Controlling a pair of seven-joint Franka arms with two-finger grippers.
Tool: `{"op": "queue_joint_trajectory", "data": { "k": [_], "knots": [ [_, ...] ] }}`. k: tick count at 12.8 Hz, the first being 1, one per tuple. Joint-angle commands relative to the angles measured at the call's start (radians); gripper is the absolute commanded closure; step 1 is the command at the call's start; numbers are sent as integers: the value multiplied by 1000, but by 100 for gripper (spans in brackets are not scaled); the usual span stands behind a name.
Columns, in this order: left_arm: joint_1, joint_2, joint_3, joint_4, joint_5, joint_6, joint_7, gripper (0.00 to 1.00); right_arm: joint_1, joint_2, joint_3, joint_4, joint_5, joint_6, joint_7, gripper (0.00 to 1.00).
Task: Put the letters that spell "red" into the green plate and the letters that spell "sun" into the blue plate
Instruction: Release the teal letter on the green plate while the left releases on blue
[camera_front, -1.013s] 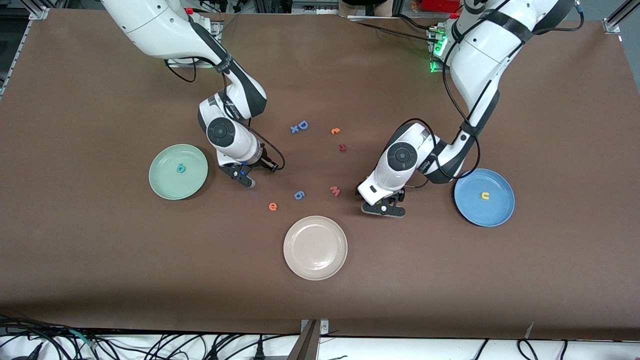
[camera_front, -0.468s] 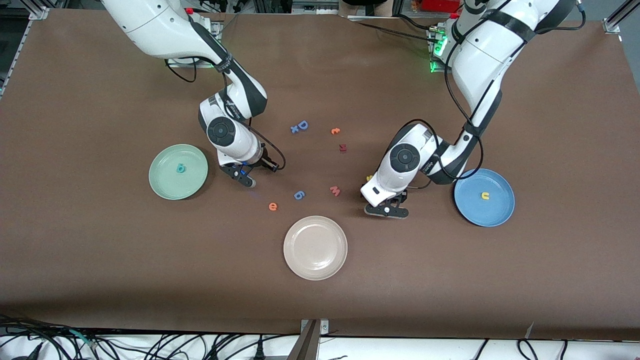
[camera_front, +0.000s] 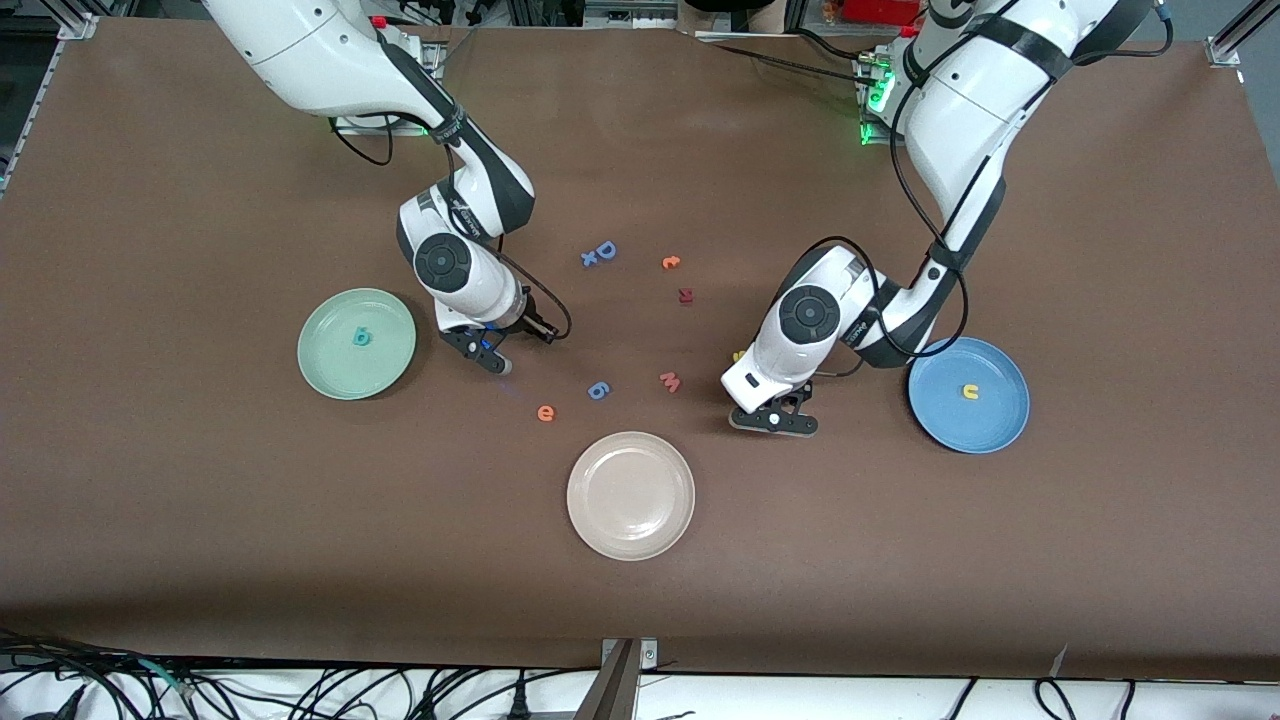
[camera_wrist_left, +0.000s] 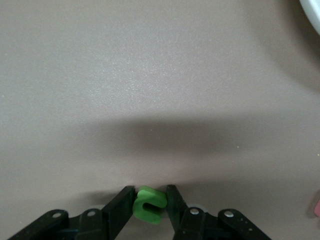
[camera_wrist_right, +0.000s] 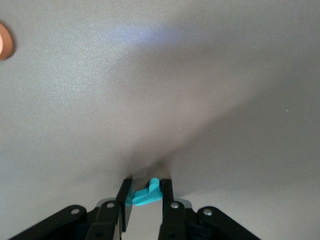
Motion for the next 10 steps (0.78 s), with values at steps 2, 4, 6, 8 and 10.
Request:
{"op": "queue_joint_trajectory", "data": {
  "k": [2, 4, 6, 8, 10],
  "knots": [
    [16, -32, -2, 14, 16, -87, -9, 80, 8, -1, -1, 2, 9, -10, -9, 80],
    [51, -58, -6, 21, 16, -98, -3, 80, -1, -78, -4, 13, 9, -145, -19, 80],
    [70, -76, -6, 24, 16, -134, 31, 80, -21, -161, -23, 43, 9, -319, -58, 80],
    [131, -89, -9, 31, 16, -168, 141, 80, -24, -217, -111, 74, 9, -491, -202, 81],
    [188, -99, -22, 33, 15, -210, 233, 80, -23, -265, -218, 70, 9, -568, -389, 81]
  ]
}}
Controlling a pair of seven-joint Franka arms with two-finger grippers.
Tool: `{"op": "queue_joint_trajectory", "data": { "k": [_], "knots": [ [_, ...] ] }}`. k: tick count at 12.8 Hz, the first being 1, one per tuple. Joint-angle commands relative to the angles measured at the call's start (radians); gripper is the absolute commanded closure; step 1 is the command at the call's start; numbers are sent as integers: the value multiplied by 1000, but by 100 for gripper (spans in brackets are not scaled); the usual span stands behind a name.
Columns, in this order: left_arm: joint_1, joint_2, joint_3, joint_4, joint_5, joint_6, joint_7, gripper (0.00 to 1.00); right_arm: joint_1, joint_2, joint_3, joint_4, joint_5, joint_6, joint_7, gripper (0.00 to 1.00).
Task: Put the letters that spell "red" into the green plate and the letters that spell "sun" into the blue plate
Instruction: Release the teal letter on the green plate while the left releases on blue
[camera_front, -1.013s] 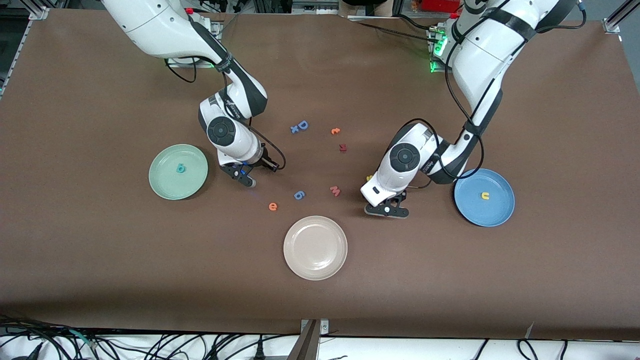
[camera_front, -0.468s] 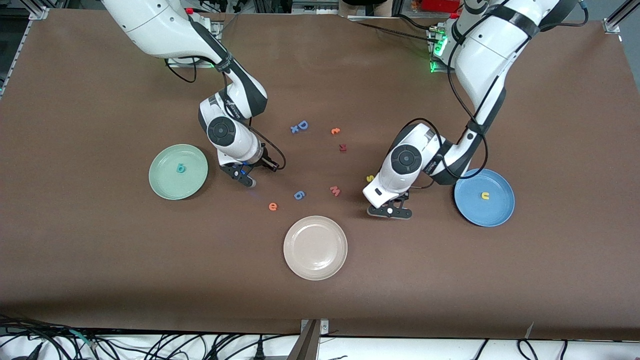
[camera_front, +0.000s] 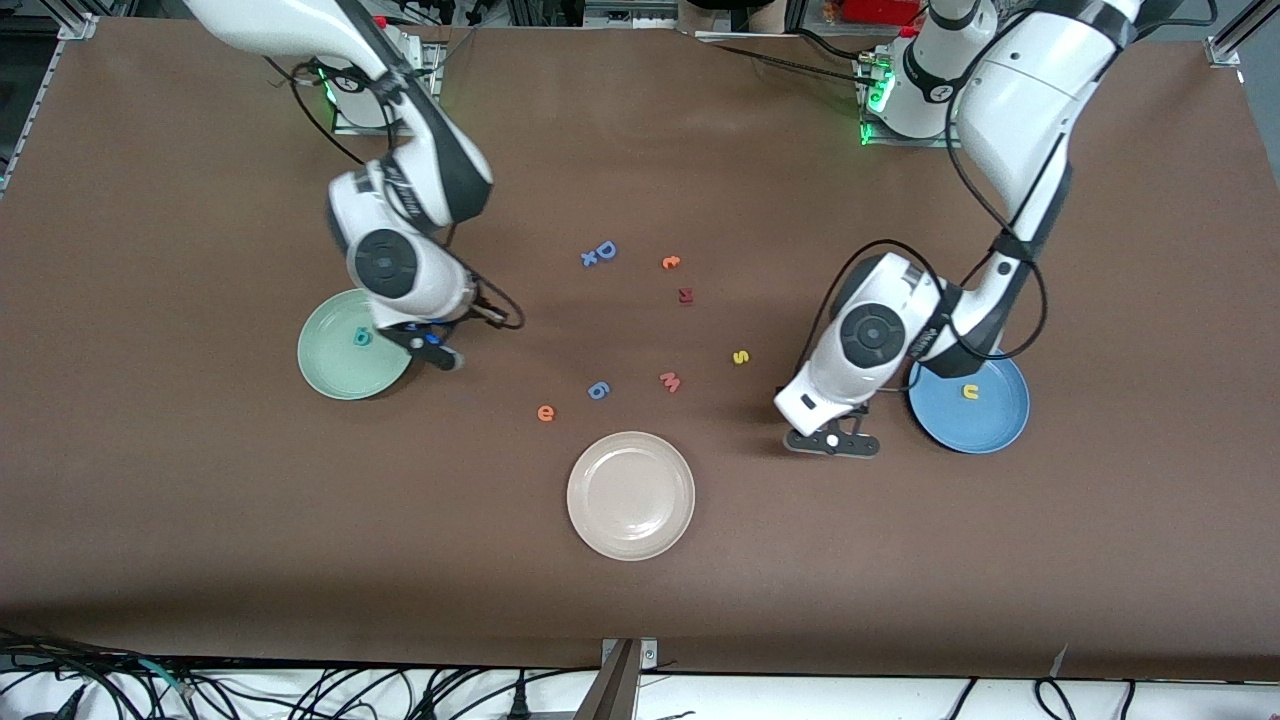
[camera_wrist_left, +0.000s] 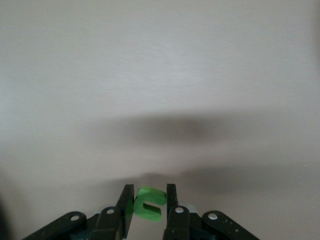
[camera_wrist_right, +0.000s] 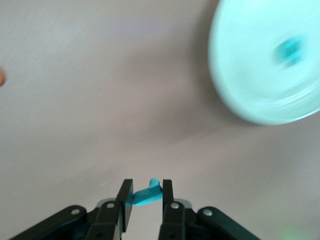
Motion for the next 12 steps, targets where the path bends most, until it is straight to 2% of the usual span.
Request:
{"op": "queue_joint_trajectory", "data": {
  "k": [1, 2, 4, 6, 8, 10, 12],
  "knots": [
    [77, -37, -19, -2, 15, -72, 120, 80, -5, -49, -142, -19, 9, -75, -266, 81],
    [103, -42, -19, -2, 16, -92, 160, 80, -5, -49, -205, -24, 9, -74, -379, 81],
    [166, -62, -19, -2, 15, -150, 259, 80, -5, -33, -280, -63, 9, -21, -518, 81],
    [243, -82, -19, -21, 16, -186, 376, 80, -4, -24, -280, -143, 9, 112, -525, 81],
    [352, -83, -25, -53, 15, -190, 560, 79, -4, 10, -274, -166, 44, 176, -523, 81],
    [433, -80, -82, -79, 16, -186, 583, 79, -4, 27, -250, -171, 69, 191, -523, 80],
    [439, -75, -93, -129, 16, -129, 577, 79, -4, 40, -248, -171, 69, 204, -523, 75]
  ]
}}
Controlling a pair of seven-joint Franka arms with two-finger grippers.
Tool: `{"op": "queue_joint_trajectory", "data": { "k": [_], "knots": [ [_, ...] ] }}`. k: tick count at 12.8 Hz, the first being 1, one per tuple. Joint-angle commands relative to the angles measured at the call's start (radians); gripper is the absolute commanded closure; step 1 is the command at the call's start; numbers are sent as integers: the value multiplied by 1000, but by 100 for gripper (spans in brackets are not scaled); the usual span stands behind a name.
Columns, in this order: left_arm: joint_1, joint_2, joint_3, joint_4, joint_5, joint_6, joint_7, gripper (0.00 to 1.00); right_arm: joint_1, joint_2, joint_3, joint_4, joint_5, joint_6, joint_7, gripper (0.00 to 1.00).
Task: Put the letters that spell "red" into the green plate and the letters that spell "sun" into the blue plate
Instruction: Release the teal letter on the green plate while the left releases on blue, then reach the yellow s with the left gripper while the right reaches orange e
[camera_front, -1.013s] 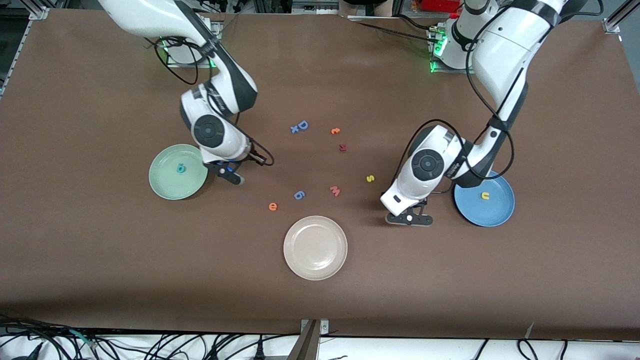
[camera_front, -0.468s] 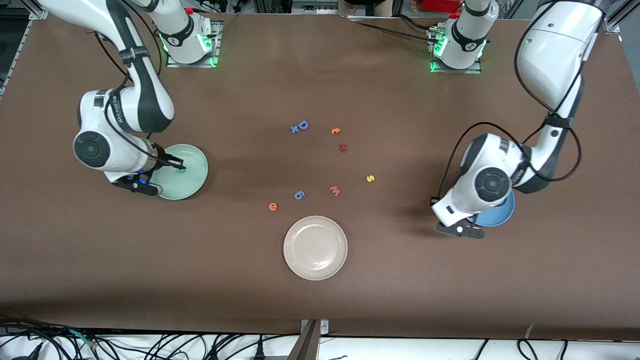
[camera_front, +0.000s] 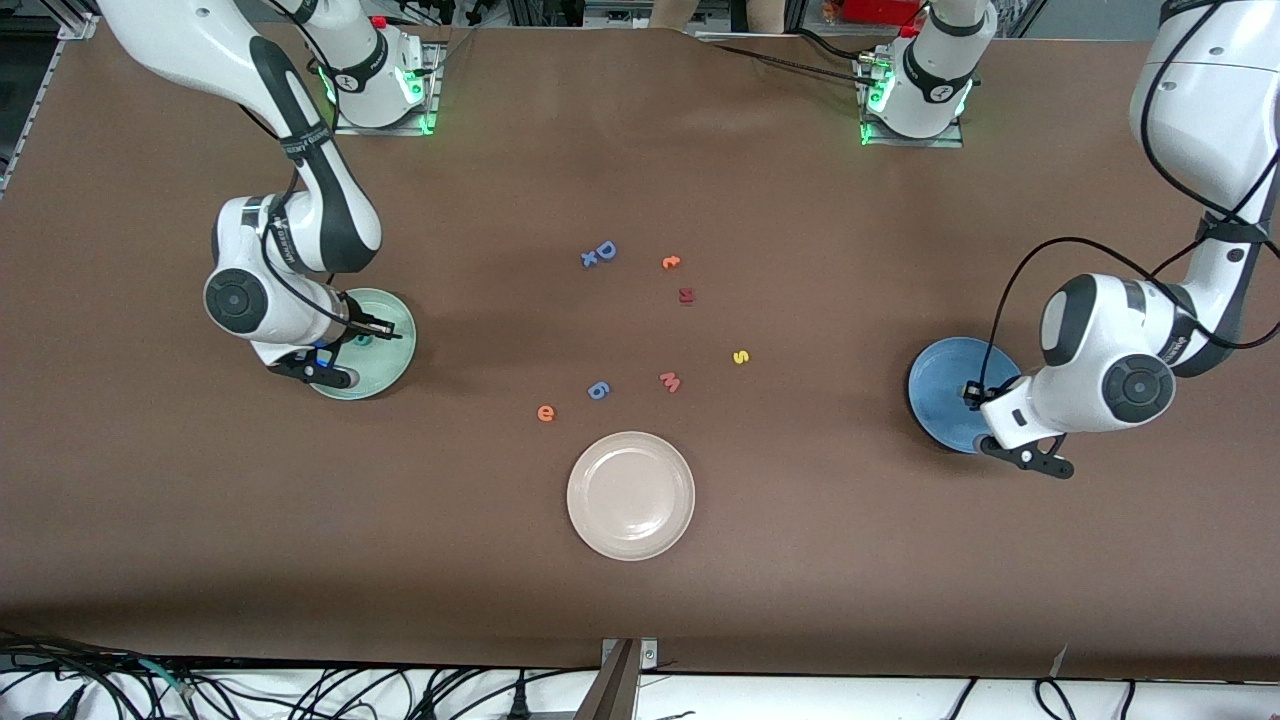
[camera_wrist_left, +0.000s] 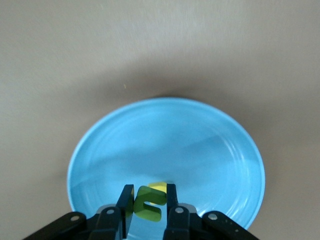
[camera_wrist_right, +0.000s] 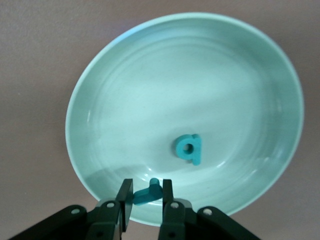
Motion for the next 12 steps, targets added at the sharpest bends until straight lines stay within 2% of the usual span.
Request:
{"op": "queue_joint_trajectory", "data": {
  "k": [1, 2, 4, 6, 10, 11, 12],
  "knots": [
    [1, -13, -26, -73, 16, 73, 2, 79, 1, 1, 0, -9, 21, 19, -12, 55],
    [1, -11, -27, -71, 16, 75, 1, 79, 1, 1, 0, -9, 21, 19, -12, 40],
    [-12, -11, -32, -70, 16, 73, -10, 79, 1, -2, 0, -6, 21, 19, -9, 16],
    [-15, -2, -34, -70, 16, 75, -32, 76, 14, -2, 3, 32, 39, 19, 28, 14],
    [-28, 24, -35, -65, 15, 99, -33, 74, 131, 29, 3, 152, 71, 22, 221, 14],
    [-30, 24, -35, -65, 15, 99, -32, 48, 137, 63, 3, 206, 73, 24, 244, 14],
    [-32, 24, -35, -65, 15, 98, -30, 1, 137, 104, 3, 261, 74, 30, 264, 14]
  ]
}}
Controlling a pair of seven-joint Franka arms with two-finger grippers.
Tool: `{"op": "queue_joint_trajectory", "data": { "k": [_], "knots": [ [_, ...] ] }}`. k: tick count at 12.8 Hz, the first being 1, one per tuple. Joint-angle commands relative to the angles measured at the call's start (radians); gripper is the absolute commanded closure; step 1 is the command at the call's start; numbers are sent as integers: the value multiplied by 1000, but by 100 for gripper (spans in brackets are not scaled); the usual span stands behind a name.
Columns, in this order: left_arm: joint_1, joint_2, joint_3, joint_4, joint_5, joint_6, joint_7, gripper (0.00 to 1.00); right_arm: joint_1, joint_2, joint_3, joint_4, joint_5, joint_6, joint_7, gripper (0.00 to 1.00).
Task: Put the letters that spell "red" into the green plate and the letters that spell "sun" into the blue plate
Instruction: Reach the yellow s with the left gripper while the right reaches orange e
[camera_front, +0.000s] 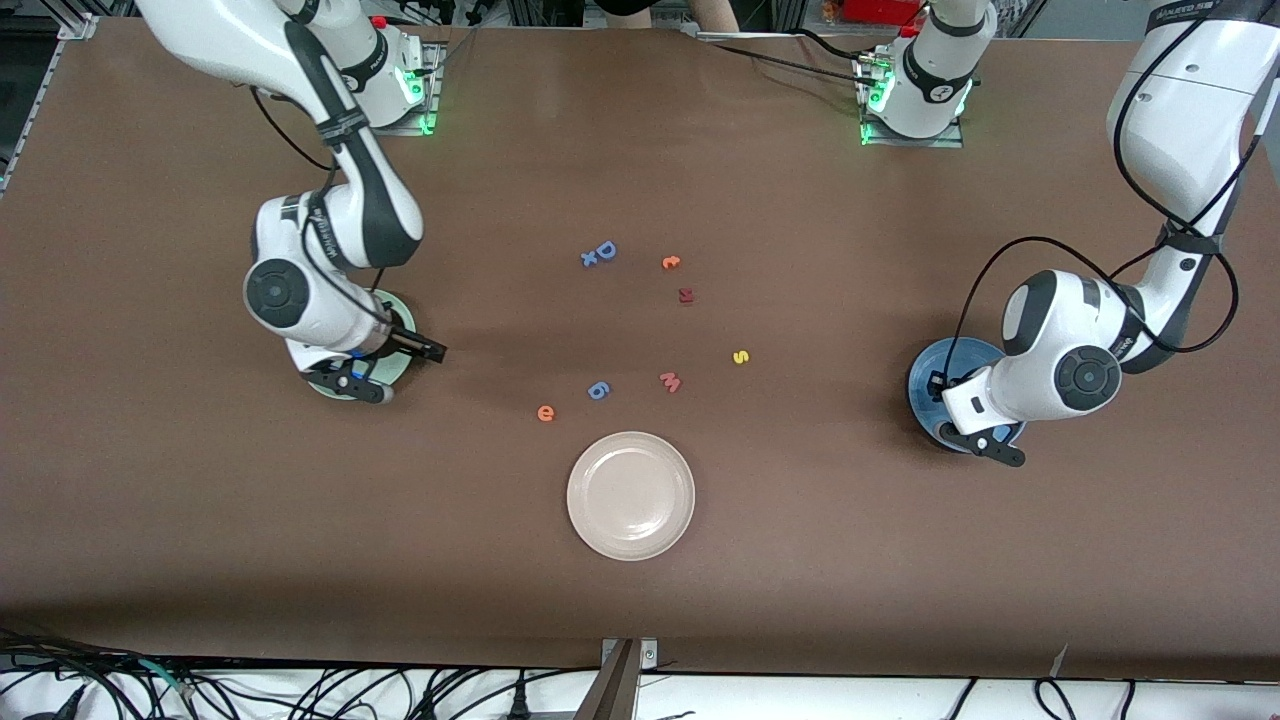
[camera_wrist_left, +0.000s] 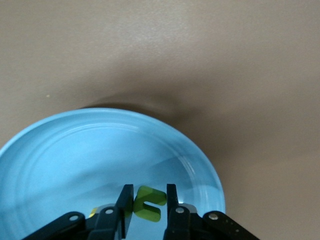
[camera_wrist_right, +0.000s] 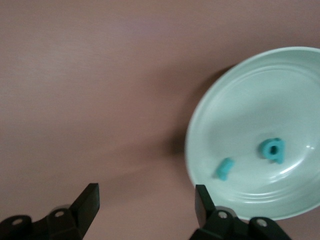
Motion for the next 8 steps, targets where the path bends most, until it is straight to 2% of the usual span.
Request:
{"op": "queue_joint_trajectory", "data": {
  "k": [1, 4, 5, 8],
  "knots": [
    [-6, -2, -8, 3, 15, 5, -14, 0, 23, 124, -6, 154, 20, 20, 71, 14],
    [-4, -21, -42, 9, 16, -7, -17, 0, 86, 202, -6, 248, 21, 60, 176, 14],
    [-4, -35, -65, 9, 16, -15, -19, 0, 94, 216, 15, 268, 38, 74, 189, 14],
    [-4, -66, -143, 11, 16, -47, -97, 0, 126, 259, 36, 288, 63, 164, 197, 14]
  ]
}}
